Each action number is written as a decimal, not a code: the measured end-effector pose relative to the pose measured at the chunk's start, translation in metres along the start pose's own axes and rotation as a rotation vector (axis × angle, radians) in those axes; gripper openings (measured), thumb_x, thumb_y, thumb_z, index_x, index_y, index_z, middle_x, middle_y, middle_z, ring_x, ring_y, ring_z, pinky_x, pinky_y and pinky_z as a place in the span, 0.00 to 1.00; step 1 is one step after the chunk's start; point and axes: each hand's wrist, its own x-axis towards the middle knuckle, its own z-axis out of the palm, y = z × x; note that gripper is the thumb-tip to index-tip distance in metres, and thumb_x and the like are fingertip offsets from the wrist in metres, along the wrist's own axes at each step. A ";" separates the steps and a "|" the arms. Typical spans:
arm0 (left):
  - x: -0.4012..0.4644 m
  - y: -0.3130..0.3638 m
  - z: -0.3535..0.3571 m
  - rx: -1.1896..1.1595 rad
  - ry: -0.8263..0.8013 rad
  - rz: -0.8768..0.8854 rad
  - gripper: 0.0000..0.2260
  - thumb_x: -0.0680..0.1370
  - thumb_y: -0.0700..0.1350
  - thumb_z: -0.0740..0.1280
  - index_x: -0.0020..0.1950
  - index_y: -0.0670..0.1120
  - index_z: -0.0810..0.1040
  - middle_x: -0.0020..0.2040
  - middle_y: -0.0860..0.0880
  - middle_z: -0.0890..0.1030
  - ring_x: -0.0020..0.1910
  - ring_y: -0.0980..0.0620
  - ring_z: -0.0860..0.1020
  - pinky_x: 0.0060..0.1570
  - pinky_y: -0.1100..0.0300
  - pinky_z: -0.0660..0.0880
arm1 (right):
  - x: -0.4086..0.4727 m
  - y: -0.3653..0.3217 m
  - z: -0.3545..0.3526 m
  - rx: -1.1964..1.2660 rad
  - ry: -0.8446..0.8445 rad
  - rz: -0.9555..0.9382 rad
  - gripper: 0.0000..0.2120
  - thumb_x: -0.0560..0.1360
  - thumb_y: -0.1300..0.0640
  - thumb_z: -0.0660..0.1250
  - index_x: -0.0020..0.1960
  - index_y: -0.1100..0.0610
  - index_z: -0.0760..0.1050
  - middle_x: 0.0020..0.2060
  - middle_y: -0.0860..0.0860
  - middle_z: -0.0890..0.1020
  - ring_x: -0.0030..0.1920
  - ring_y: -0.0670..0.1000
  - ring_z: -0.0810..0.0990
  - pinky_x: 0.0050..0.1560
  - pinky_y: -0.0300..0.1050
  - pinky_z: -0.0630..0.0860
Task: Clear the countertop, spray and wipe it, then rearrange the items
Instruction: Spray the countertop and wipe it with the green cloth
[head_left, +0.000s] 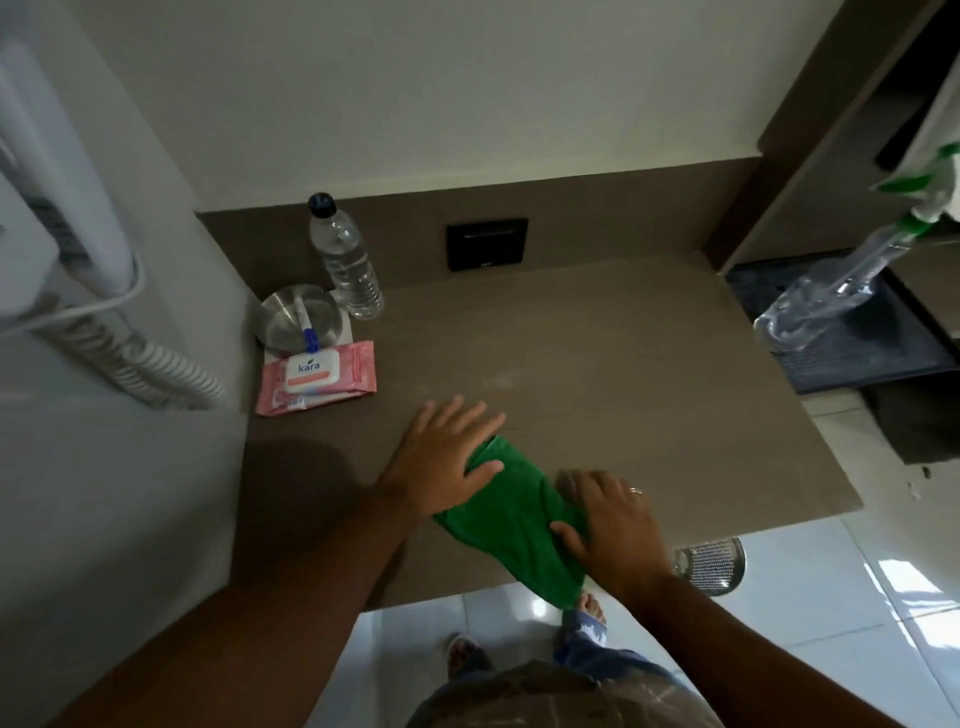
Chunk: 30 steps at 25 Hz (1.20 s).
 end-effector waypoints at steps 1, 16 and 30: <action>0.017 0.003 -0.005 0.074 -0.086 0.134 0.28 0.76 0.68 0.55 0.74 0.60 0.62 0.77 0.49 0.64 0.78 0.45 0.56 0.73 0.41 0.46 | -0.004 0.002 -0.006 0.034 -0.020 0.078 0.27 0.71 0.35 0.63 0.66 0.46 0.69 0.59 0.49 0.76 0.57 0.51 0.76 0.55 0.47 0.73; 0.092 0.138 -0.049 -1.512 -0.118 -0.435 0.09 0.76 0.48 0.70 0.51 0.43 0.81 0.47 0.42 0.82 0.45 0.46 0.81 0.46 0.55 0.77 | 0.006 0.159 -0.101 1.754 -0.289 0.315 0.18 0.74 0.59 0.68 0.62 0.61 0.76 0.57 0.62 0.82 0.56 0.59 0.83 0.46 0.51 0.82; 0.332 0.474 0.058 -1.869 -0.035 -0.968 0.07 0.79 0.39 0.66 0.53 0.38 0.80 0.44 0.42 0.84 0.40 0.47 0.82 0.29 0.62 0.77 | 0.050 0.562 -0.246 1.195 -0.221 0.541 0.11 0.75 0.71 0.63 0.52 0.60 0.79 0.47 0.56 0.85 0.41 0.47 0.85 0.35 0.38 0.80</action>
